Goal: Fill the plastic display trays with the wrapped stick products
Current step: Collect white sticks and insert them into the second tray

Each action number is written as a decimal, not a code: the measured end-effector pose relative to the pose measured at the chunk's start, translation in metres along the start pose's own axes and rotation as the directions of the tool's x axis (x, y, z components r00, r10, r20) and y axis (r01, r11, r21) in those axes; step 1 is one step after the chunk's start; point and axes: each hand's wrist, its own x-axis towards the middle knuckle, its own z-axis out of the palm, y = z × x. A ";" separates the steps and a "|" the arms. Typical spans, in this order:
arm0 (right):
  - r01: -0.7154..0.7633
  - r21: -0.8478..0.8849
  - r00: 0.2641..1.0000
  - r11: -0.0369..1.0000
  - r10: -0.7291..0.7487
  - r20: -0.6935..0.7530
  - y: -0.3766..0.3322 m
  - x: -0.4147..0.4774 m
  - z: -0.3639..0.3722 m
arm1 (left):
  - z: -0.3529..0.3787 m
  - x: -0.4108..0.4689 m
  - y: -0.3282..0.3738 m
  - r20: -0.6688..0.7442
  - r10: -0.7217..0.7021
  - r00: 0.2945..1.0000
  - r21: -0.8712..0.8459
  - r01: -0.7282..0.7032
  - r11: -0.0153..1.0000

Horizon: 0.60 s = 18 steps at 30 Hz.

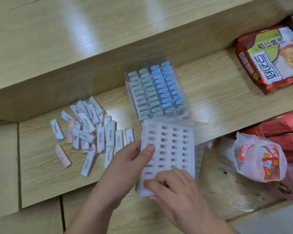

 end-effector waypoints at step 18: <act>-0.672 0.457 0.639 0.583 0.768 -0.040 0.076 0.096 -0.039 | -0.082 -0.040 -0.027 -0.083 0.072 0.994 -0.229 -0.089 0.969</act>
